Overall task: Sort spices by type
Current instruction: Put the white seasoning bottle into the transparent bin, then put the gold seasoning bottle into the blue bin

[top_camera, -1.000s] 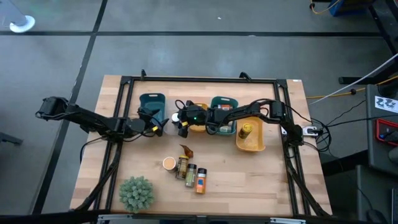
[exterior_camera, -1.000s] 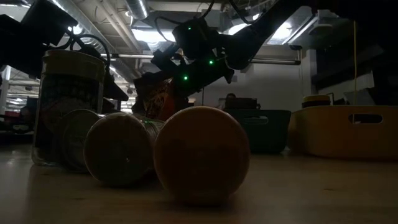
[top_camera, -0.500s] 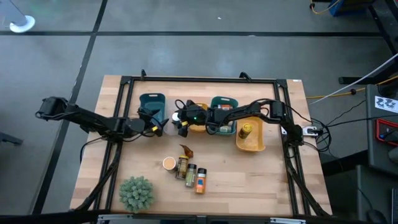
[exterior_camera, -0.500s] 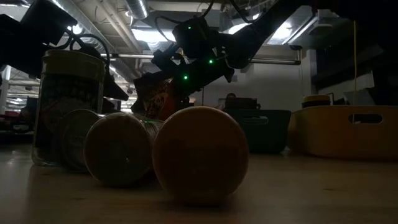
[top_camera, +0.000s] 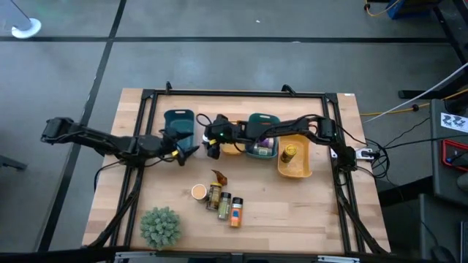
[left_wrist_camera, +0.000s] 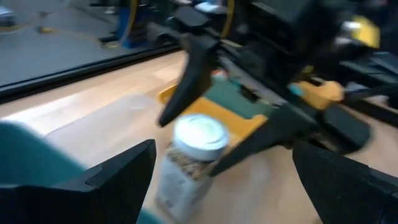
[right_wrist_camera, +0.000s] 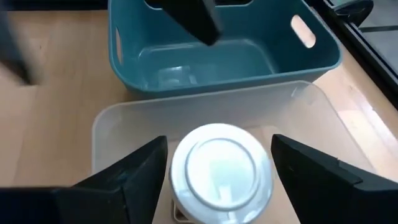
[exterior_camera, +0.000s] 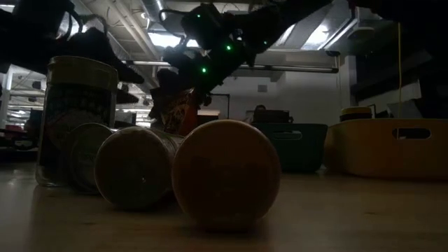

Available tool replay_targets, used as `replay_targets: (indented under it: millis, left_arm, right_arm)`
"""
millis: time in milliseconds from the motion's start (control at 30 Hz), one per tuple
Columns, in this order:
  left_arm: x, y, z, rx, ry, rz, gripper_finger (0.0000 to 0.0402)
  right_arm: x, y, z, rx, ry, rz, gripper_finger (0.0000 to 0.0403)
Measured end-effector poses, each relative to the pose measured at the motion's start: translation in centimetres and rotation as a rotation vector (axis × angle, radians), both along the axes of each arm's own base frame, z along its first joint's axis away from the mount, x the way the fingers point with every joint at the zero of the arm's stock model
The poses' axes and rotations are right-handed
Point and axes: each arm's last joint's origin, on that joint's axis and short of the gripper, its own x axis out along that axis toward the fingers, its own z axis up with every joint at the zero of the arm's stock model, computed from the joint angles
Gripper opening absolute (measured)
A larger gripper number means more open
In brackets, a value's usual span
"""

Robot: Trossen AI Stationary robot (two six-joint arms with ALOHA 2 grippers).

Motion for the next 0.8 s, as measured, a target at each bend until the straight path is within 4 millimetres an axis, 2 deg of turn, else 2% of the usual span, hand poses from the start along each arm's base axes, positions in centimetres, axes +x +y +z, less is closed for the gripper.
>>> replay_targets:
  millis: [333, 500, 600, 800]
  left_arm:
    - [-0.6, -0.8, 1.3, 0.057, -0.068, -0.202, 0.0363]
    - [-0.8, -2.3, 1.5, 0.078, -0.078, -0.343, 0.0363]
    - [-1.0, -3.3, 1.5, 0.066, -0.086, -0.418, 0.0363]
    - [-1.5, -5.2, 1.9, 0.065, -0.13, -0.541, 0.0363]
  right_arm:
    - [0.9, 0.0, 3.8, -0.04, -0.019, 0.028, 0.0287]
    - [1.2, -0.1, 5.4, -0.054, -0.044, 0.033, 0.0287]
    - [1.2, -0.1, 5.7, -0.085, -0.031, 0.023, 0.0287]
    - [0.3, -0.1, 7.1, -0.095, -0.007, 0.008, 0.0287]
